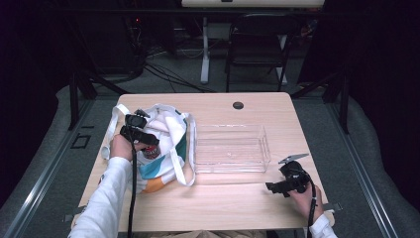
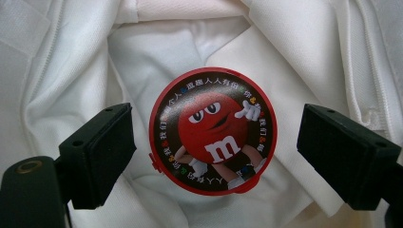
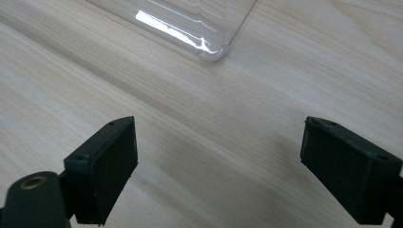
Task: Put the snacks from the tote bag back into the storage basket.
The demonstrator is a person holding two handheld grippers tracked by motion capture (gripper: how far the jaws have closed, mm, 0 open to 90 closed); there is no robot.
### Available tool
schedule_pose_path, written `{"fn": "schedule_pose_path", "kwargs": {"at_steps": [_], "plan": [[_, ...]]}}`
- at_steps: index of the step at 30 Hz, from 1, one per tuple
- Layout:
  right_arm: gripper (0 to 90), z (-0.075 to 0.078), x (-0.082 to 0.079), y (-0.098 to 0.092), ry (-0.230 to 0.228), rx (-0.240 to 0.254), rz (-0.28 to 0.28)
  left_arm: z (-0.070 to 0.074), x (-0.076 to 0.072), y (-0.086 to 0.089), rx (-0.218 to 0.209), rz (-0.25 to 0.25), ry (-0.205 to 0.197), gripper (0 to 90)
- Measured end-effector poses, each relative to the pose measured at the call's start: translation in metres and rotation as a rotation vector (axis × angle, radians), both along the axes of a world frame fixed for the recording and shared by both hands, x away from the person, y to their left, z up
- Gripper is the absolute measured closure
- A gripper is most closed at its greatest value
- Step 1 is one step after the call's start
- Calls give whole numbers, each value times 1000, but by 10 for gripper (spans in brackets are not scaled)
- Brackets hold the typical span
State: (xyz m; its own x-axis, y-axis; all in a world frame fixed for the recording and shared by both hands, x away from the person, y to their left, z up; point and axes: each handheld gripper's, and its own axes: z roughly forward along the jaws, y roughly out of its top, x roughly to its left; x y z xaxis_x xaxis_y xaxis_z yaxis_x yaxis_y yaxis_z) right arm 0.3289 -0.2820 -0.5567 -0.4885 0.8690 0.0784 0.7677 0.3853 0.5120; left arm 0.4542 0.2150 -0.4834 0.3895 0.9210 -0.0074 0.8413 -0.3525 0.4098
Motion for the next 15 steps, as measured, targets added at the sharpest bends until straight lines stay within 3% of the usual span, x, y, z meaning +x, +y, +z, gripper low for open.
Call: {"fn": "schedule_pose_path", "kwargs": {"at_steps": [15], "plan": [[116,0,1,-1,3,1,3,-14,5,-1,31,11,30,204]]}}
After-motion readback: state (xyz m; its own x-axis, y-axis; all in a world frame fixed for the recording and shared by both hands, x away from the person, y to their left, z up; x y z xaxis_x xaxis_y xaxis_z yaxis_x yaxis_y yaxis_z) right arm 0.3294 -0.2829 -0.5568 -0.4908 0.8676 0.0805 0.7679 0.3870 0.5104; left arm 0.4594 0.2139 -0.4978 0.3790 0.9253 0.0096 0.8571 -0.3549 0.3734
